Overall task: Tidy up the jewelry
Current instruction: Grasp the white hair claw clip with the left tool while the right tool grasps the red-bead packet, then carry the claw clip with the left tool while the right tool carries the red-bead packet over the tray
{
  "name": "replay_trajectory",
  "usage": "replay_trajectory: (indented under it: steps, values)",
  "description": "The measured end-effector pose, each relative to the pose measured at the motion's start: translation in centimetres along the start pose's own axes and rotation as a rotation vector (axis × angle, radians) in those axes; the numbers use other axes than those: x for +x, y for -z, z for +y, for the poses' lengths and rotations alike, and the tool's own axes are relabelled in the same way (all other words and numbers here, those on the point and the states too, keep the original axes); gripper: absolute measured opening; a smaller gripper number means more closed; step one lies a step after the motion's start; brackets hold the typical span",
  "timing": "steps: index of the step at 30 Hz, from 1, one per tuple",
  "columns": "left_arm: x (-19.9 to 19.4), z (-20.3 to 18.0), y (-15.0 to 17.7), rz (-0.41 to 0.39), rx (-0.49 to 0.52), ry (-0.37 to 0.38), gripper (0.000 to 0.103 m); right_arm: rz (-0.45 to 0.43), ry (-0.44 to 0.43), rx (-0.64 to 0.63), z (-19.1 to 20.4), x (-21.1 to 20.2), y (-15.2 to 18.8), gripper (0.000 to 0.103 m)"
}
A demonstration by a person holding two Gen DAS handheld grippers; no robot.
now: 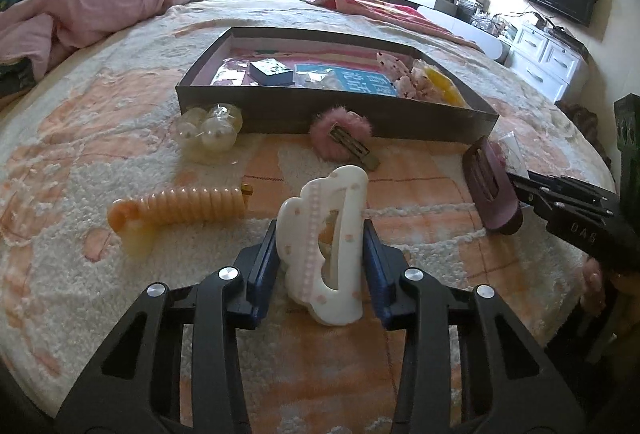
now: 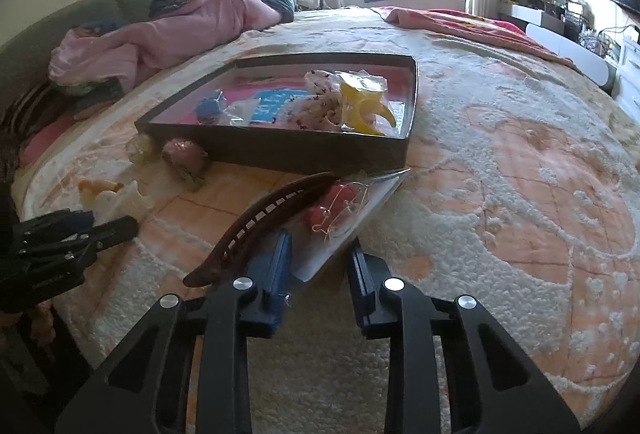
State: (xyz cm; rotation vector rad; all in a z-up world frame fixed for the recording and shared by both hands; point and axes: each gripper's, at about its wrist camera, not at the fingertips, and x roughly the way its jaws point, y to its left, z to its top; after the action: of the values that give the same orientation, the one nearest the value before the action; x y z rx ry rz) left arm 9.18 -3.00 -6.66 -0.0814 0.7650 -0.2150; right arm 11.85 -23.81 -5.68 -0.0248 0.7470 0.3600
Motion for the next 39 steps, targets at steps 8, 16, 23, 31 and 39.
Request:
replay_trajectory:
  steps: [8, 16, 23, 31, 39]
  values:
    - [-0.3, -0.3, -0.3, -0.009, 0.010, 0.021, 0.029, -0.029, -0.006, 0.023, -0.7, -0.7, -0.3, 0.019]
    - [-0.4, -1.0, -0.5, -0.013, 0.032, 0.053, 0.029, -0.036, -0.004, 0.033, -1.3, -1.0, -0.5, 0.017]
    - [-0.5, -1.2, -0.7, -0.019, 0.035, 0.067, 0.029, -0.057, 0.000, 0.032, -1.4, -2.0, -0.8, 0.016]
    - [-1.0, -1.0, -1.1, -0.035, 0.029, 0.069, 0.029, -0.071, -0.005, 0.034, -1.3, -2.6, -1.2, 0.016]
    - [-1.4, 0.2, -3.2, -0.083, -0.003, 0.059, 0.029, -0.097, -0.027, -0.002, 0.1, -3.4, -2.6, 0.016]
